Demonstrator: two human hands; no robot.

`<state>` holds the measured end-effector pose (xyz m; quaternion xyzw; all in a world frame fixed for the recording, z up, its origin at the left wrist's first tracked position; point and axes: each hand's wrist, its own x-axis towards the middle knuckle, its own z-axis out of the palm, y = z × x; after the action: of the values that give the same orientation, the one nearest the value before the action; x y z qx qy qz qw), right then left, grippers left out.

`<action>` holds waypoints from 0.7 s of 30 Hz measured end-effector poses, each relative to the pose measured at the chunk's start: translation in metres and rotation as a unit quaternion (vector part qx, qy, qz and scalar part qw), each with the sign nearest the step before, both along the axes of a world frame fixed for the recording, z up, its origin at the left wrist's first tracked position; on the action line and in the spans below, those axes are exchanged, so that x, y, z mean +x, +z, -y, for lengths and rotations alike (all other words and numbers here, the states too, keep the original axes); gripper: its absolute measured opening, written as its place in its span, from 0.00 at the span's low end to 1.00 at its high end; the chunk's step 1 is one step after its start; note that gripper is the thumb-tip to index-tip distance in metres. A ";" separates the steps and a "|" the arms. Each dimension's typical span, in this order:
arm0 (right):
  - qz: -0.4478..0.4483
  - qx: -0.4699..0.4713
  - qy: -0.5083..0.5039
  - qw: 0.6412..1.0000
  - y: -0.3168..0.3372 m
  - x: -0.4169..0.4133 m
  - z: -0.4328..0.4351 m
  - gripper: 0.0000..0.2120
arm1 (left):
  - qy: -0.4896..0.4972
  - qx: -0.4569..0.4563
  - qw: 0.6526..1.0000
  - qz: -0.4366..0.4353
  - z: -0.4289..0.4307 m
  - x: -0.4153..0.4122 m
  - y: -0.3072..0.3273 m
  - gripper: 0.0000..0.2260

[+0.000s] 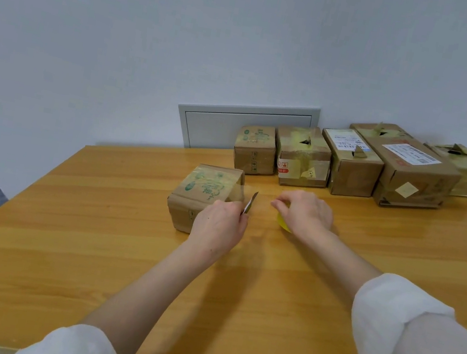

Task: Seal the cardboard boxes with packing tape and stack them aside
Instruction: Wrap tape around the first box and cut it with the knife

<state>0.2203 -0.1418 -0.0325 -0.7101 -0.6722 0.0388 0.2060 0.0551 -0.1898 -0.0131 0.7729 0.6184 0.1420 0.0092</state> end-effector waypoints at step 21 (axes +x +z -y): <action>0.010 0.011 0.017 1.000 -0.004 -0.001 0.000 0.12 | 0.032 -0.038 0.996 0.075 -0.004 0.013 0.005 0.13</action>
<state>0.2196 -0.1422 -0.0369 -0.6963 -0.6868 0.0284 0.2066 0.0684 -0.1860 -0.0081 0.7388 0.6455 0.1760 0.0808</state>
